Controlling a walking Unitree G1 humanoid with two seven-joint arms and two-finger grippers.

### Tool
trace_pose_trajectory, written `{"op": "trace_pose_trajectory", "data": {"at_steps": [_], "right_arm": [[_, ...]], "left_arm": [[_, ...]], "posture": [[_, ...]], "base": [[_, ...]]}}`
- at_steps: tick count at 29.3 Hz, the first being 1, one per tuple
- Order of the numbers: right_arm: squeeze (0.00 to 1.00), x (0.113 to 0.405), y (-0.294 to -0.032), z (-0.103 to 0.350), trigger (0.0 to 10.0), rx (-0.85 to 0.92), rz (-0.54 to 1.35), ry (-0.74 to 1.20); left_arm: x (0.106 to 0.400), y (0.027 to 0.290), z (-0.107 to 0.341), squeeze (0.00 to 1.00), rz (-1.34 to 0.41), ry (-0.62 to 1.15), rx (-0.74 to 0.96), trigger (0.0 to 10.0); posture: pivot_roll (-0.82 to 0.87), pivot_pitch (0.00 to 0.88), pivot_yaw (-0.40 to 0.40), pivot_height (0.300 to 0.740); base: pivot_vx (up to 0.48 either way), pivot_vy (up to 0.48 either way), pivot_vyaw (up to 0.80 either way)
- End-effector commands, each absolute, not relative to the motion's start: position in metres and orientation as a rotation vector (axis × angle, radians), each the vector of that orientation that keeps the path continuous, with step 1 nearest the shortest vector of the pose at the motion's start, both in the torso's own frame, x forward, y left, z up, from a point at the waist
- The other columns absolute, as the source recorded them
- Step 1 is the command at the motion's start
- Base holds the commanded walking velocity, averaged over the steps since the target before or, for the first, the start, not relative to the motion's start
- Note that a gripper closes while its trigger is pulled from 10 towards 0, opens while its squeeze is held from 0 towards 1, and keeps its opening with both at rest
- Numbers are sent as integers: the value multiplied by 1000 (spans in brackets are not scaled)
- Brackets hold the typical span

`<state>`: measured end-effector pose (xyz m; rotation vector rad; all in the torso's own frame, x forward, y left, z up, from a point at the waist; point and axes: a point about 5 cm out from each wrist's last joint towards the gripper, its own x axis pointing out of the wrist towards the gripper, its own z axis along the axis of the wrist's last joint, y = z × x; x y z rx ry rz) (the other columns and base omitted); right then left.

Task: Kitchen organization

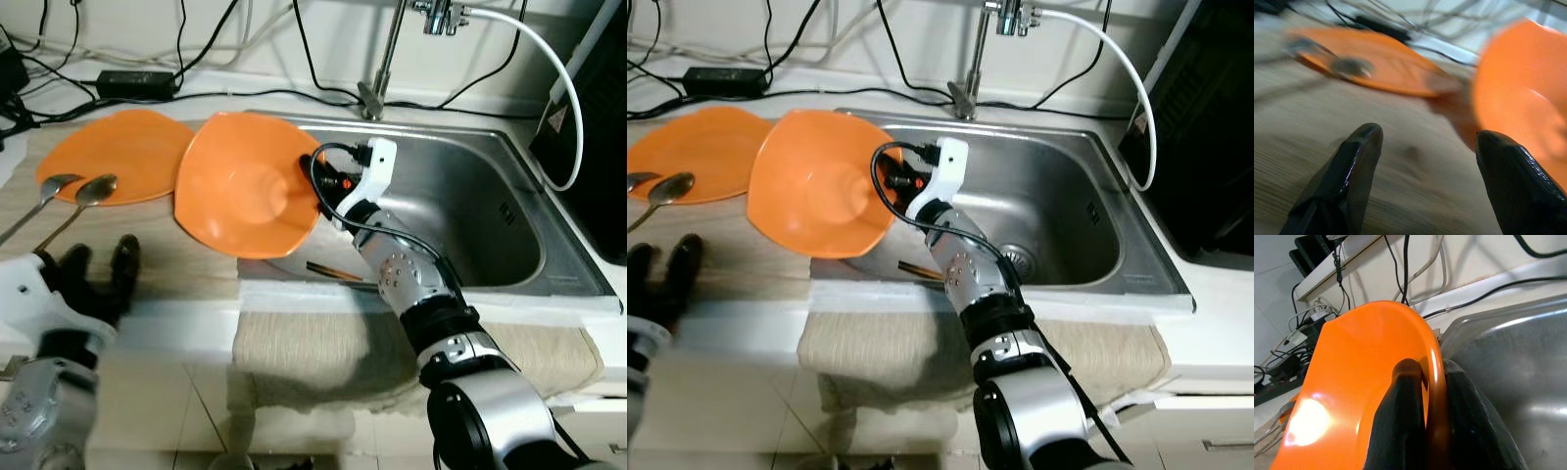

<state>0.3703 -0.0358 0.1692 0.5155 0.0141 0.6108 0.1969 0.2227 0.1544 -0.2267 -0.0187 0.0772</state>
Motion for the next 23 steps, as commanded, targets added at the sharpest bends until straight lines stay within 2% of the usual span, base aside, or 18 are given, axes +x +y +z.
{"op": "trace_pose_trajectory", "data": {"at_steps": [1, 6, 7, 10, 12, 16, 17, 23], "right_arm": [[0, 376, -46, 169, 0, 495, 560, 14], [0, 381, -50, 195, 0, 508, 591, -71], [0, 379, -47, 216, 0, 525, 672, -133], [0, 379, -48, 234, 0, 529, 705, -189], [0, 388, -69, 257, 0, 507, 627, -279], [0, 395, -82, 262, 0, 445, 559, -308], [0, 403, -98, 254, 0, 409, 471, -264], [0, 411, -145, 222, 0, 297, 236, -128]], "left_arm": [[198, 219, 158, 0, 70, -45, -217, 10000], [202, 213, 154, 0, 46, -40, -232, 10000], [204, 211, 153, 0, 42, -38, -234, 10000], [207, 209, 152, 0, 32, -39, -234, 10000], [212, 203, 151, 0, 4, -40, -241, 10000], [215, 201, 150, 0, -5, -39, -245, 10000], [218, 202, 150, 0, -6, -41, -245, 10000], [224, 202, 150, 0, -12, -45, -247, 10000]], "posture": [[271, 9, -70, 740], [259, 0, -69, 740], [246, 0, -65, 740], [242, 0, -64, 740], [229, 0, -58, 740], [228, 0, -57, 740], [222, 0, -54, 740], [217, 0, -53, 740]], "base": [[0, 0, 0], [0, 0, 0], [0, 0, 0], [0, 0, 0], [0, 0, 0], [0, 0, 0], [0, 0, 0], [0, 0, 0]]}}
